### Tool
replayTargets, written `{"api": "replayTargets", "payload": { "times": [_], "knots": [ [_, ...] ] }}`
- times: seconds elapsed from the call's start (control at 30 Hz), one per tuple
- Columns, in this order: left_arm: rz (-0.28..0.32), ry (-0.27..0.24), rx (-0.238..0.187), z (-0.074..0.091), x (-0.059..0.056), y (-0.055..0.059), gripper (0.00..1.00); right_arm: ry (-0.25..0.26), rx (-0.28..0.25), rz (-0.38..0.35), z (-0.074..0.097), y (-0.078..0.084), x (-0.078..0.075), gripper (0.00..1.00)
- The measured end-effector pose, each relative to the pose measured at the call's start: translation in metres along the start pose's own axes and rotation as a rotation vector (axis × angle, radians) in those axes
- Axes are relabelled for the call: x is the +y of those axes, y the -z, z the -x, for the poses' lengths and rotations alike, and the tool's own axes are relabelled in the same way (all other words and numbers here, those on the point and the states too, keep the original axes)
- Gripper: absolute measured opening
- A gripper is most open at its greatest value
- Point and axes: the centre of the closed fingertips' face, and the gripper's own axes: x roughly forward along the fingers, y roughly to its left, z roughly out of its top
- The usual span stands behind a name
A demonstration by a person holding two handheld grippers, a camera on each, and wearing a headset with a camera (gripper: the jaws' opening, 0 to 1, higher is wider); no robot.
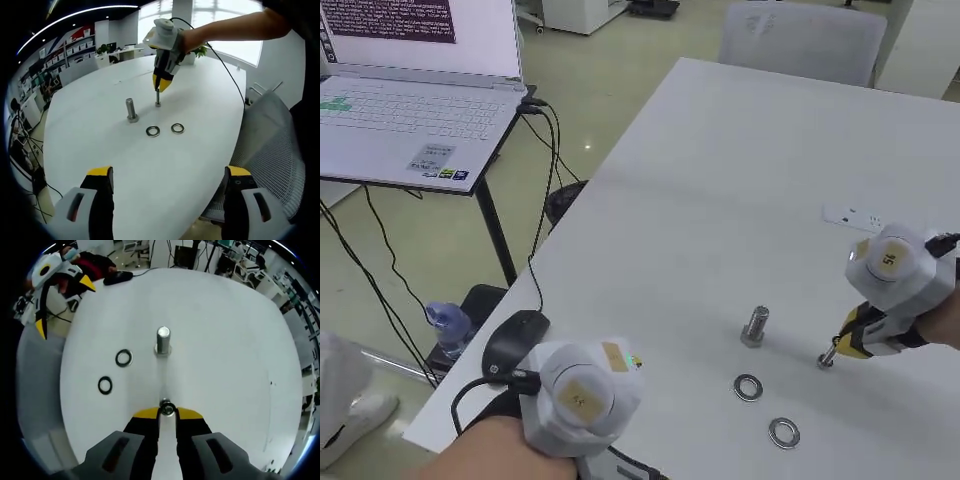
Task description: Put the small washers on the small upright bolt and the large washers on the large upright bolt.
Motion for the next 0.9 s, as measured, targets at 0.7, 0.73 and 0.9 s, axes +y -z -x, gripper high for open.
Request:
{"api": "replayTargets", "payload": {
  "times": [0.7, 0.73, 0.9],
  "knots": [
    [-0.001, 0.007, 0.018, 0.002, -0.004, 0.005, 0.87, -0.03, 0.047, 0.011, -0.035, 0.013, 0.002, 0.13],
    [0.002, 0.007, 0.017, 0.002, -0.004, 0.005, 0.87, -0.027, 0.049, 0.02, -0.036, 0.013, 0.002, 0.13],
    [-0.002, 0.007, 0.023, 0.001, -0.004, 0.006, 0.86, -0.027, 0.06, 0.037, -0.039, 0.013, 0.003, 0.13]
  ]
}}
